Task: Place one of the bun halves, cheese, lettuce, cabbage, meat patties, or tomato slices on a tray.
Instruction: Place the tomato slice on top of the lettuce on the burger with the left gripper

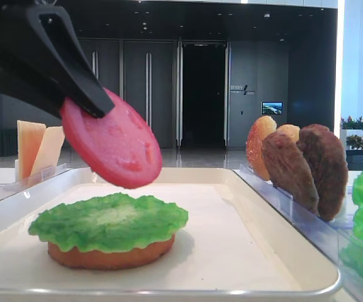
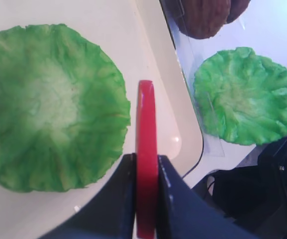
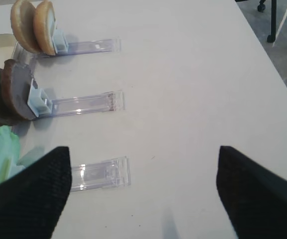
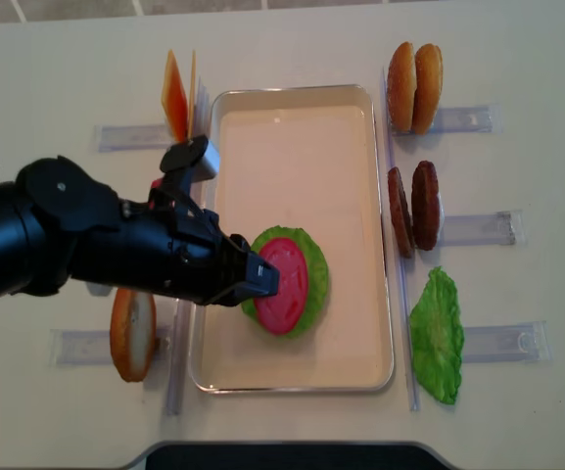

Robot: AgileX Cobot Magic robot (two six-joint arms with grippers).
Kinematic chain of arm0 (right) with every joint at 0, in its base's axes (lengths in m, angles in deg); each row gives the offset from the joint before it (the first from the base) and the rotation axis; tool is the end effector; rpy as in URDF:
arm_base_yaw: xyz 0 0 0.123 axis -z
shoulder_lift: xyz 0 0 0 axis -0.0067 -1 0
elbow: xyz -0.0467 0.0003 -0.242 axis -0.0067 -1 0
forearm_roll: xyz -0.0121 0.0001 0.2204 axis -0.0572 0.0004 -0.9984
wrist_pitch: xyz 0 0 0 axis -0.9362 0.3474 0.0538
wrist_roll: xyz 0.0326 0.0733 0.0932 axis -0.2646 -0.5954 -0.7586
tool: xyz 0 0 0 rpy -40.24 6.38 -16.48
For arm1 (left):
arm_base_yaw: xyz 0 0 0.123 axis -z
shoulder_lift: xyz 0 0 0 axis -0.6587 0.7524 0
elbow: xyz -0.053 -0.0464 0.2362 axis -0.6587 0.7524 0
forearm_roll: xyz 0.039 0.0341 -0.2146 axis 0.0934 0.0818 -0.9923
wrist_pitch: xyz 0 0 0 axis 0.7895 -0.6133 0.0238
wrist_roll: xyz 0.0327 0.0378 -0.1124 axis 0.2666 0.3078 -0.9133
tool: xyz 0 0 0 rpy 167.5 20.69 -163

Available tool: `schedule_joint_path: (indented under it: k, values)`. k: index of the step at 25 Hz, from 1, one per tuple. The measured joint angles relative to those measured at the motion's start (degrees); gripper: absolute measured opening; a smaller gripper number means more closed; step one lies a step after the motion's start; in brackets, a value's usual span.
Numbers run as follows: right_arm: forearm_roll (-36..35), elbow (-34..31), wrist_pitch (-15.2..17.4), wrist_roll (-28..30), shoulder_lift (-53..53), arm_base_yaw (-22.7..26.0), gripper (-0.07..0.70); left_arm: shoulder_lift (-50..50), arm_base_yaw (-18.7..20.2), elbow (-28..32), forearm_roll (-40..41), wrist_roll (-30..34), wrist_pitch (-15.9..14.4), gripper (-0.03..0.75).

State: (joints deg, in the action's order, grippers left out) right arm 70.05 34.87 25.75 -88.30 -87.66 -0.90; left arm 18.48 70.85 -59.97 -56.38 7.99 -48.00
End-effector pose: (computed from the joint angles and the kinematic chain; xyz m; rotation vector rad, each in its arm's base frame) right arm 0.0296 0.0002 0.2388 0.0530 2.1160 0.0405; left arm 0.1900 -0.1756 0.1550 0.3672 2.6166 -0.9724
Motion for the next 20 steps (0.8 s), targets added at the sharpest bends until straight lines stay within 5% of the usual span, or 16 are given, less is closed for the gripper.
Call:
schedule_joint_path:
  k: [4,20]
  values:
    - [0.00,0.00,0.00,0.00,0.00,0.00,0.593,4.13,0.00,0.00,-6.82,5.24,0.62,0.063]
    - [0.00,0.00,0.00,0.00,0.00,0.00,0.593,9.57,0.00,0.00,-13.12,16.76,1.92,0.062]
